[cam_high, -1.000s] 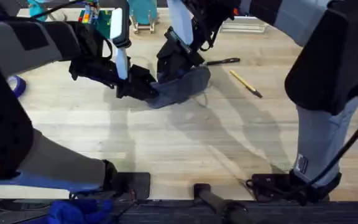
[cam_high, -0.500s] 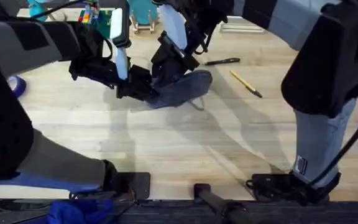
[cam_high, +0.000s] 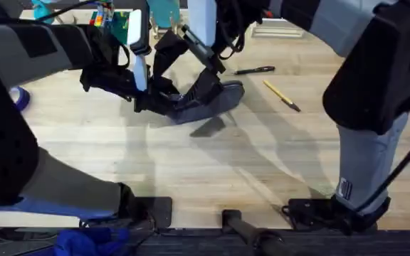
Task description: Unzip the bag, pick up the pens from the table one at a time and place them inside, then zip the bag closed.
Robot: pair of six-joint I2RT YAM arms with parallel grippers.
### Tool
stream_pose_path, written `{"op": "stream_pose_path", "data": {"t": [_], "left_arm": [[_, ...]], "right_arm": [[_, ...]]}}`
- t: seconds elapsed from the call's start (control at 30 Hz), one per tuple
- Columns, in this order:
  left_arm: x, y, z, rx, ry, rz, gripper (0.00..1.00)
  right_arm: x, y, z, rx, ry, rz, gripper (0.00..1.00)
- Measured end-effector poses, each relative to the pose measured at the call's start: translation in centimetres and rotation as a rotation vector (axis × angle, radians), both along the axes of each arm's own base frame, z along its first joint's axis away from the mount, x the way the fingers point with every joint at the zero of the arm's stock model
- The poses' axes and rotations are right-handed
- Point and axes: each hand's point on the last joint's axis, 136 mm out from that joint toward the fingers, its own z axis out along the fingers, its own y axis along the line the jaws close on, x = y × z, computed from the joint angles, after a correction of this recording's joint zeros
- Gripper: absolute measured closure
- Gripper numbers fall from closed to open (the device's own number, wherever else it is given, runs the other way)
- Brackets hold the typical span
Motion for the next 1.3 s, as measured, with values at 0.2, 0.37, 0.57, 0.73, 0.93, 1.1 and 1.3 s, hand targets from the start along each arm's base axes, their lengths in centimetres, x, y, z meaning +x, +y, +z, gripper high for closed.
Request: {"op": "stream_pose_path", "data": {"t": [0.2, 0.37, 0.57, 0.73, 0.93, 1.1, 1.3], "left_arm": [[0.0, 0.0, 0.0, 0.000, 0.000, 0.000, 0.959], [0.0, 0.0, 0.0, 0.000, 0.000, 0.000, 0.959], [0.0, 0.0, 0.0, 0.000, 0.000, 0.000, 0.959], [0.0, 0.0, 0.0, 0.000, 0.000, 0.000, 0.959], [0.0, 0.0, 0.0, 0.000, 0.000, 0.000, 0.959], [0.0, 0.0, 0.0, 0.003, -0.003, -0.002, 0.702], [-0.2, -0.2, 0.0, 0.003, 0.006, -0.009, 0.015]], "right_arm": [[1.5, -1.6, 0.8, 0.016, 0.052, -0.060, 0.006], [2.9, -3.3, 0.9, 0.004, 0.082, -0.114, 0.005], [3.5, -4.1, 1.0, 0.000, 0.092, -0.137, 0.006], [3.3, -4.1, 1.0, -0.005, 0.101, -0.137, 0.005], [3.1, -4.2, 1.1, -0.011, 0.120, -0.138, 0.005], [3.1, -4.2, 1.1, -0.009, 0.119, -0.138, 0.007], [3.2, -4.2, 0.9, -0.022, 0.118, -0.140, 0.005]]}}
